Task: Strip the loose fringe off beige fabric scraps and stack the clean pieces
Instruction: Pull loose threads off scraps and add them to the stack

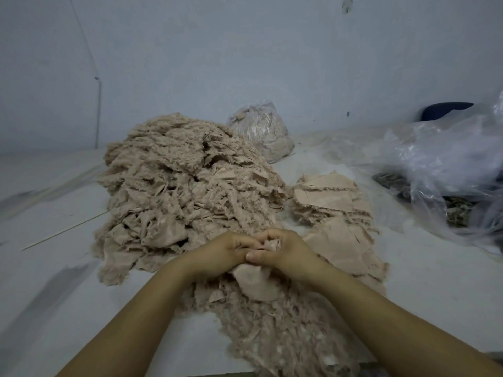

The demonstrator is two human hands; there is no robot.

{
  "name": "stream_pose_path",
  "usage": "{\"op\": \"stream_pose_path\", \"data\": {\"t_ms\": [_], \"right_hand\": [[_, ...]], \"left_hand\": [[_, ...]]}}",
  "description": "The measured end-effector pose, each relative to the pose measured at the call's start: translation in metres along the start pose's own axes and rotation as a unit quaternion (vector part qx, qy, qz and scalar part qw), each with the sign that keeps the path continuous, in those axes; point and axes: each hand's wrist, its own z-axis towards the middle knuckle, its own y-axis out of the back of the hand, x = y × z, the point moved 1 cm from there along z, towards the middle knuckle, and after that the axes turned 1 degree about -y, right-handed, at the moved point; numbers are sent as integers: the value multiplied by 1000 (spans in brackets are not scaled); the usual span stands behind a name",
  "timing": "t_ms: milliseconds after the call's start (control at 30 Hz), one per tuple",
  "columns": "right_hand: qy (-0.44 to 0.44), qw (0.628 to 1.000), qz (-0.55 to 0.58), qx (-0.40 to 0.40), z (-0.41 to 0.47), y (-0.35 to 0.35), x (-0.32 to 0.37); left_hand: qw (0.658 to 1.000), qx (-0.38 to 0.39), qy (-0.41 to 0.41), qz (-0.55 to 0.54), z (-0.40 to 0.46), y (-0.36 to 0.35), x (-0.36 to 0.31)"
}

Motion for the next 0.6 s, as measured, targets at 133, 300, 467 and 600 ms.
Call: {"op": "stream_pose_path", "data": {"t_ms": [133,300,467,600], "right_hand": [[-9,1000,-29,-6,0,-2,-3],[-6,997,-69,-32,-3,4,0],[-17,994,-11,-109,-8,27,3],[-3,993,79,-92,-9,25,2]], "left_hand": [[1000,12,9,-23,-10,3,0],[997,15,50,-50,-18,14,6],[993,-71,63,-68,-26,32,23],[975,-123,71,-173,-19,18,22]]}}
